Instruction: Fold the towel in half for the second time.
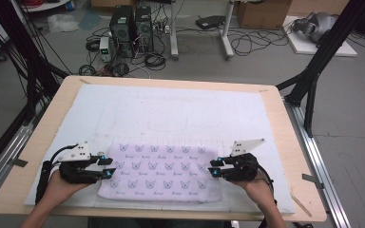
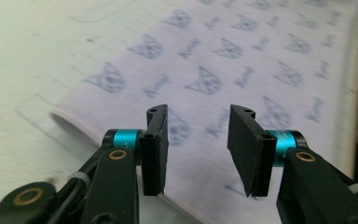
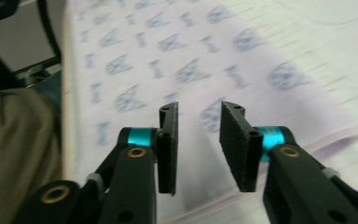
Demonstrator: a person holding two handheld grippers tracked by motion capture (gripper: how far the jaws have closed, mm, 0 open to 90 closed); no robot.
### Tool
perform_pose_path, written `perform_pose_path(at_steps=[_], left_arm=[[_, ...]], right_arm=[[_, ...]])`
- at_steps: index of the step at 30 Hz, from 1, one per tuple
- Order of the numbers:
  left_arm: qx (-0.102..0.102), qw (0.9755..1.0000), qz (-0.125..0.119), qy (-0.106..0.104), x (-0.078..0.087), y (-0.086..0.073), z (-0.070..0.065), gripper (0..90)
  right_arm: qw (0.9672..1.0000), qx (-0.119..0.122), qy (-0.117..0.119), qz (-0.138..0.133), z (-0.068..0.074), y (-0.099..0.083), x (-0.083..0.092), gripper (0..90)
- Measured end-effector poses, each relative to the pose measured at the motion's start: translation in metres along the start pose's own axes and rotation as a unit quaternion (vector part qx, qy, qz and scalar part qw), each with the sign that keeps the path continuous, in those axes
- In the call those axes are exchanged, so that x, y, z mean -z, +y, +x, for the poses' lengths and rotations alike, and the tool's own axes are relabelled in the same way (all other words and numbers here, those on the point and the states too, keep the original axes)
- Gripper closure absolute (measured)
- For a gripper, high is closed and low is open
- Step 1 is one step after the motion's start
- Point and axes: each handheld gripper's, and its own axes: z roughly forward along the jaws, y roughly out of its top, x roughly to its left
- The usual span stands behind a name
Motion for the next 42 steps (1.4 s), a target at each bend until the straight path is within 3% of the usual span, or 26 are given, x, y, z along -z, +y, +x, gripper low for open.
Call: perform_pose_path(at_steps=[6, 13, 17, 19, 24, 30, 35, 42], left_arm=[[0.015, 0.9991, -0.012, 0.037, -0.011, 0.011, 0.017, 57.8], [0.04, 0.9969, -0.009, 0.067, -0.026, 0.017, 0.04, 53.2], [0.052, 0.9953, 0.017, 0.08, -0.037, 0.014, 0.046, 49.3], [0.053, 0.9944, 0.03, 0.087, -0.041, 0.012, 0.048, 47.4], [0.05, 0.9932, 0.059, 0.087, -0.051, 0.009, 0.049, 48.8], [0.051, 0.994, 0.057, 0.078, -0.051, 0.008, 0.048, 57.0], [0.049, 0.9942, 0.056, 0.077, -0.05, 0.008, 0.048, 63.6], [0.041, 0.9947, 0.052, 0.079, -0.049, 0.008, 0.044, 76.4]], right_arm=[[0.9991, 0.013, -0.04, -0.011, -0.019, 0.016, -0.006, 58.8], [0.9975, -0.011, -0.067, -0.022, -0.042, 0.016, -0.014, 49.9], [0.9961, -0.018, -0.086, -0.012, -0.05, 0.012, -0.019, 43.4], [0.9961, -0.024, -0.084, -0.007, -0.052, 0.011, -0.022, 42.7], [0.9949, -0.027, -0.094, 0.028, -0.055, 0.006, -0.03, 42.3], [0.9944, -0.025, -0.09, 0.049, -0.053, 0.002, -0.038, 51.4], [0.9958, -0.037, -0.071, 0.044, -0.052, -0.001, -0.037, 63.9], [0.9963, -0.023, -0.069, 0.045, -0.047, -0.001, -0.036, 78.4]])
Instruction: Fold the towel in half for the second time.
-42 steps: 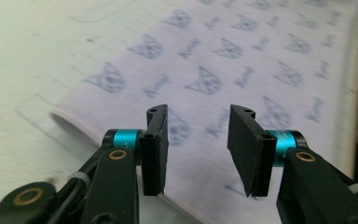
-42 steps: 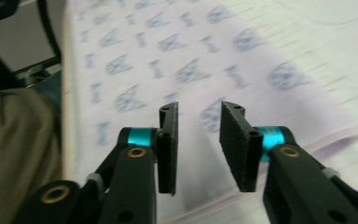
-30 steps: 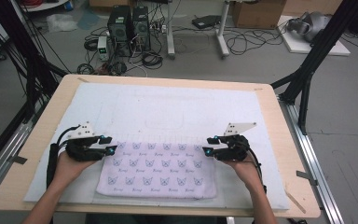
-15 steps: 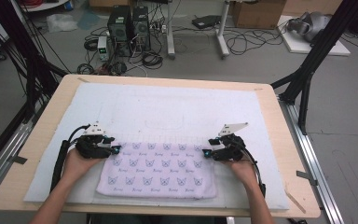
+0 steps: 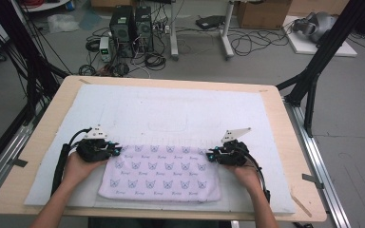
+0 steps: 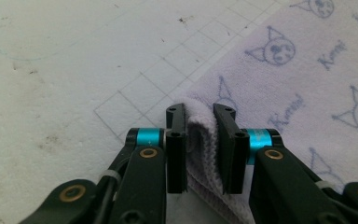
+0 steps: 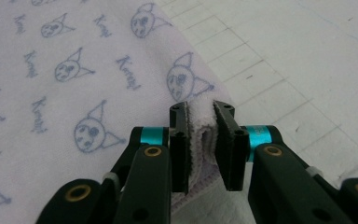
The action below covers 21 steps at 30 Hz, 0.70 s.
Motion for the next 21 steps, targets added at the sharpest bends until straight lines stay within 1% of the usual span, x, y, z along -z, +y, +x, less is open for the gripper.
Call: perform_pose_path(at_steps=[4, 7, 8, 11, 14, 17, 19, 21], left_arm=[[-0.008, 1.0, 0.0, 0.004, 0.001, 0.0, -0.002, 79.0], [-0.014, 0.9999, 0.001, 0.01, 0.001, 0.001, -0.004, 79.9], [-0.013, 0.9998, -0.002, 0.013, 0.001, 0.001, -0.005, 80.1], [-0.014, 0.9998, -0.002, 0.016, 0.004, 0.003, -0.006, 80.6], [-0.009, 0.9998, -0.009, 0.017, 0.006, 0.006, -0.006, 80.7], [-0.013, 0.9997, -0.009, 0.018, 0.007, 0.009, -0.007, 80.8], [-0.013, 0.9996, -0.014, 0.021, 0.008, 0.012, -0.007, 80.8], [-0.019, 0.9995, -0.013, 0.021, 0.009, 0.015, -0.007, 80.9]], right_arm=[[1.0, -0.004, -0.002, -0.003, 0.0, 0.0, 0.001, 79.7], [1.0, -0.001, -0.006, -0.005, 0.001, 0.001, 0.002, 80.3], [1.0, 0.0, -0.007, -0.003, 0.001, 0.001, 0.003, 80.3], [0.9999, 0.002, -0.009, -0.01, 0.002, 0.003, 0.005, 80.6], [0.9998, 0.001, -0.007, -0.018, 0.003, 0.004, 0.009, 80.7], [0.9998, 0.005, -0.008, -0.016, 0.003, 0.006, 0.01, 80.8], [0.9998, 0.007, -0.008, -0.014, 0.003, 0.008, 0.011, 80.8], [0.9998, 0.008, -0.008, -0.017, 0.002, 0.01, 0.012, 80.8]])
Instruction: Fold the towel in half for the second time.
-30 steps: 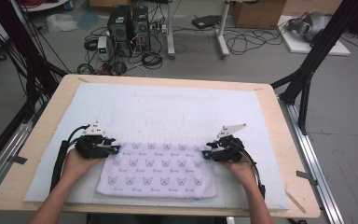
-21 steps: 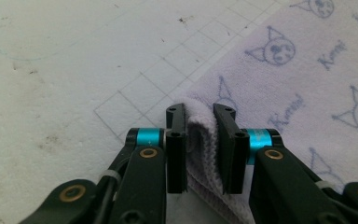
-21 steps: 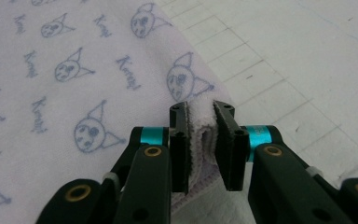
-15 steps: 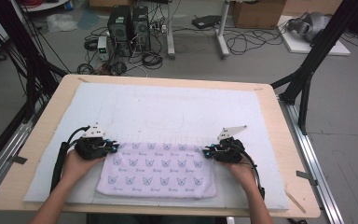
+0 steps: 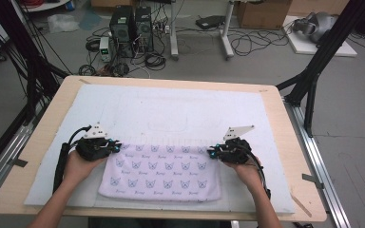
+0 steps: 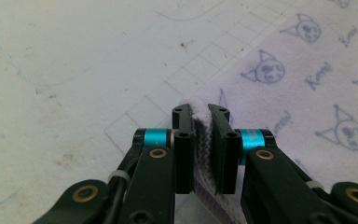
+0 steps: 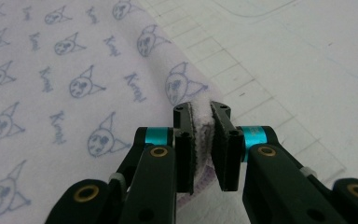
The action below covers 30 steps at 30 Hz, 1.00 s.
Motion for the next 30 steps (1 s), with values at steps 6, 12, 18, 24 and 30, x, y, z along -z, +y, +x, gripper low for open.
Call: perform_pose_path(at_steps=[6, 12, 18, 24, 30], left_arm=[[0.005, 0.9996, -0.027, 0.002, 0.004, 0.009, 0.0, 80.9], [0.015, 0.9989, -0.044, 0.01, 0.006, 0.019, 0.005, 80.9], [0.019, 0.9982, -0.052, 0.022, 0.004, 0.036, 0.018, 81.1], [0.021, 0.9977, -0.054, 0.036, -0.006, 0.054, 0.037, 81.2], [0.012, 0.9969, -0.051, 0.059, -0.013, 0.076, 0.05, 81.6]], right_arm=[[1.0, 0.005, 0.002, -0.007, -0.002, 0.009, 0.007, 80.8], [0.9999, 0.01, -0.009, -0.008, -0.007, 0.021, 0.013, 80.8], [0.9996, 0.005, -0.022, -0.019, -0.022, 0.038, 0.021, 80.8], [0.9989, 0.003, -0.043, -0.018, -0.042, 0.058, 0.024, 80.9], [0.9977, 0.005, -0.064, -0.02, -0.06, 0.079, 0.02, 80.8]])
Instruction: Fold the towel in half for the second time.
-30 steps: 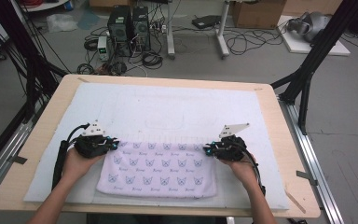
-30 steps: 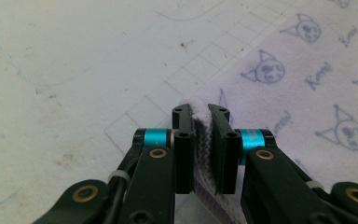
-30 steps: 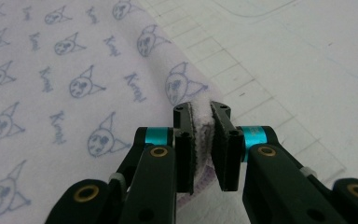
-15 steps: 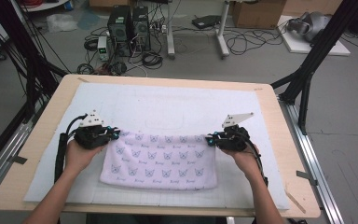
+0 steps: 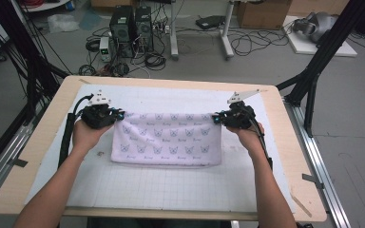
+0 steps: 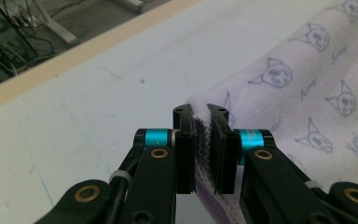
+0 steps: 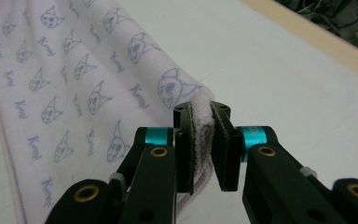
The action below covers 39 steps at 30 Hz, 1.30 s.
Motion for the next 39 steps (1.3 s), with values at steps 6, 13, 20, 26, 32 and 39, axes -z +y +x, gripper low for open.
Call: perform_pose_path(at_steps=[6, 13, 20, 26, 32, 39], left_arm=[[0.023, 0.999, 0.013, 0.036, -0.022, 0.008, 0.017, 65.0], [0.024, 0.9995, 0.02, 0.001, -0.017, -0.007, 0.012, 62.2], [-0.005, 0.9988, 0.02, -0.045, -0.002, -0.032, -0.017, 74.5], [-0.005, 0.997, 0.025, -0.073, 0.007, -0.058, -0.032, 78.6], [-0.009, 0.9954, 0.052, -0.079, 0.013, -0.077, -0.038, 76.3], [-0.018, 0.9954, 0.062, -0.071, 0.015, -0.086, -0.044, 72.8]], right_arm=[[0.9988, -0.038, -0.026, -0.013, -0.024, 0.002, -0.02, 60.0], [0.9969, -0.077, -0.004, 0.017, -0.027, -0.017, -0.034, 50.8], [0.9984, -0.046, 0.021, 0.027, 0.005, -0.029, -0.03, 65.7], [0.9975, -0.013, 0.053, 0.044, 0.035, -0.045, -0.033, 70.9], [0.9948, -0.006, 0.063, 0.08, 0.053, -0.06, -0.035, 70.0], [0.9974, -0.004, 0.05, 0.052, 0.061, -0.077, -0.026, 70.0]])
